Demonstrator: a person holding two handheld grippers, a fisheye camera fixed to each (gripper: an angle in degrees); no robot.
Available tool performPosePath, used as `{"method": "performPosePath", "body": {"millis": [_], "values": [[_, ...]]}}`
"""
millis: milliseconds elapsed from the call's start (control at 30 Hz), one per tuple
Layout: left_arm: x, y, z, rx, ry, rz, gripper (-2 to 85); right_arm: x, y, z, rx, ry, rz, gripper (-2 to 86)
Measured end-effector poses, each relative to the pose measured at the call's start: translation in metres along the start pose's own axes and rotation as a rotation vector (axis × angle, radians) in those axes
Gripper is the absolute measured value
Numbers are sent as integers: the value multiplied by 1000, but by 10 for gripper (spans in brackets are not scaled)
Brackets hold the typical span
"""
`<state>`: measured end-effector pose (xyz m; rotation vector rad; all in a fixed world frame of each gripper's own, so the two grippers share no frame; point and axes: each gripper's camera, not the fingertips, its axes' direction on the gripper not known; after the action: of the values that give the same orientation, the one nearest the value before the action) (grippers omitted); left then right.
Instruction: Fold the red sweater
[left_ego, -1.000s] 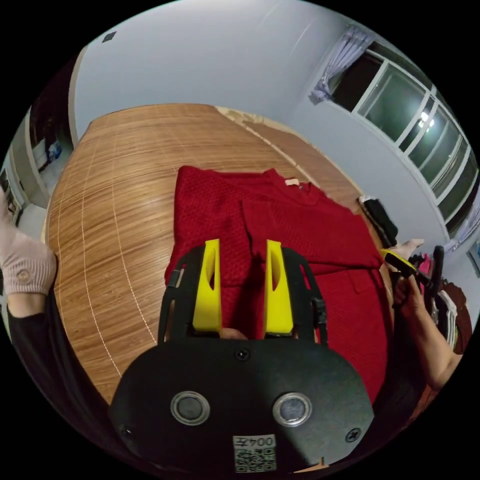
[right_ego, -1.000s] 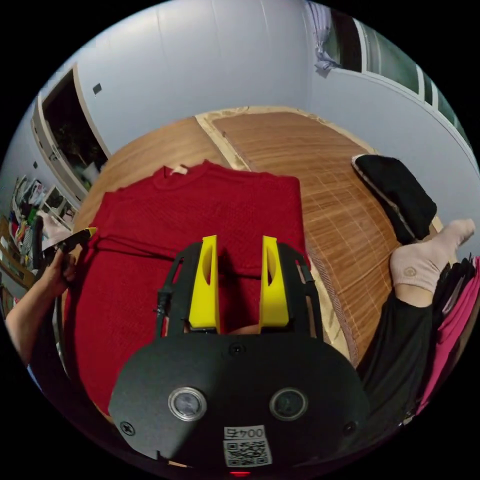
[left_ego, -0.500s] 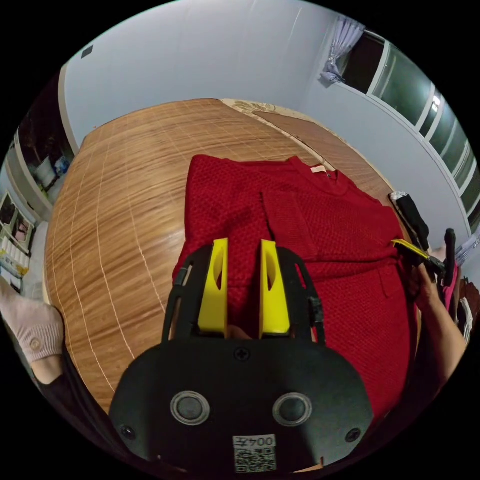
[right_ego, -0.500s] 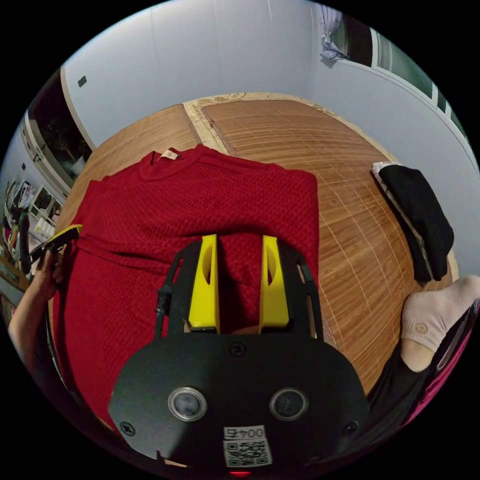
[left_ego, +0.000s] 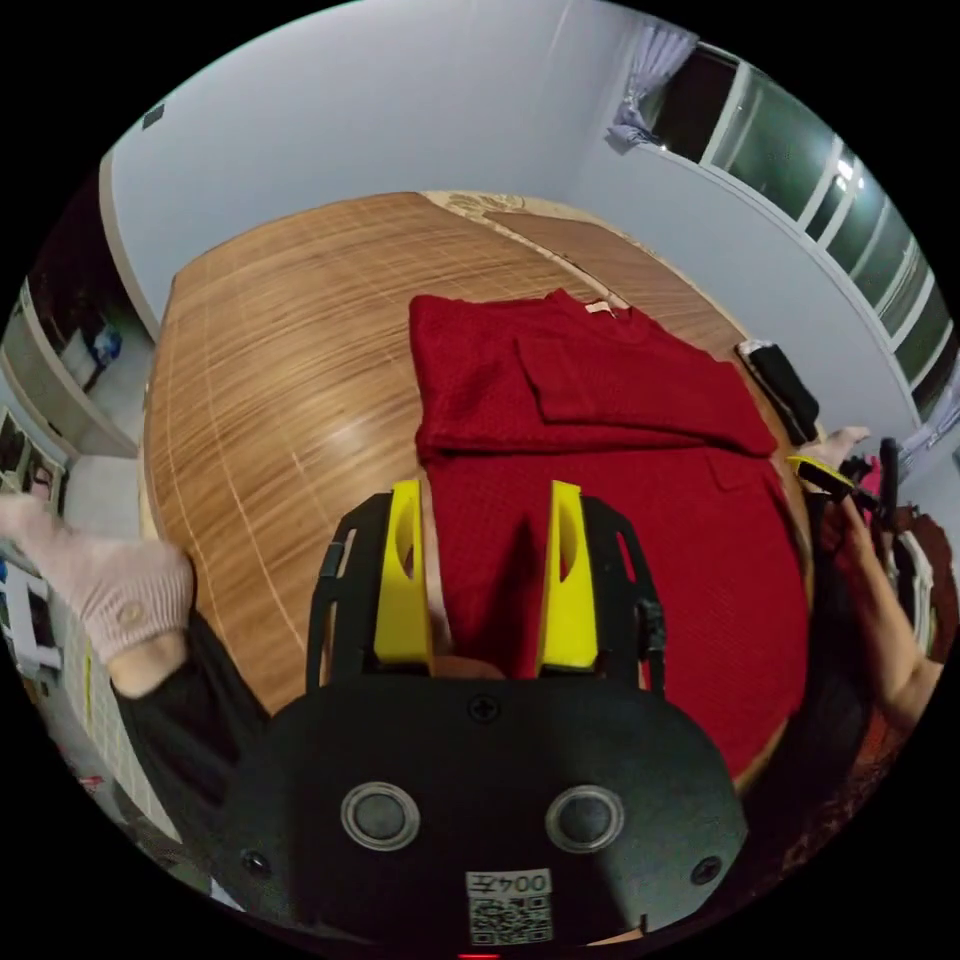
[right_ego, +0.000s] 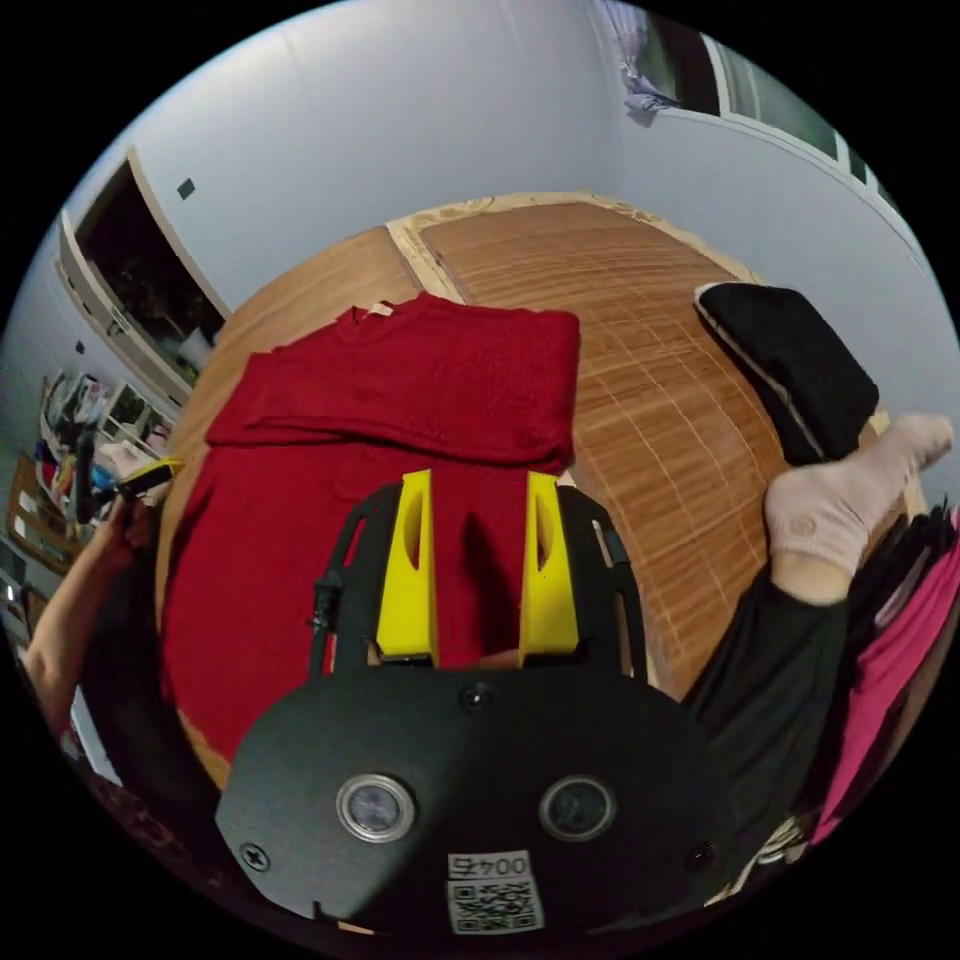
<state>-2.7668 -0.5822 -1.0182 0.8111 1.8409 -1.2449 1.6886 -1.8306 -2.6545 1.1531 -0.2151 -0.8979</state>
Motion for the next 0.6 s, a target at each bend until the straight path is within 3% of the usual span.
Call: {"method": "performPosePath", "body": {"millis": [300,367,600], "values": [[-25,47,-27,-352,327,-123,175,-9,140,-60,-104,-276,71,122],[-18,42,-26,-400,338,-125,180,-11,152,-62,-94,-341,96,117],[19,1,4,-606,177,-39,189,-28,157,-52,-103,-290,80,112]]}}
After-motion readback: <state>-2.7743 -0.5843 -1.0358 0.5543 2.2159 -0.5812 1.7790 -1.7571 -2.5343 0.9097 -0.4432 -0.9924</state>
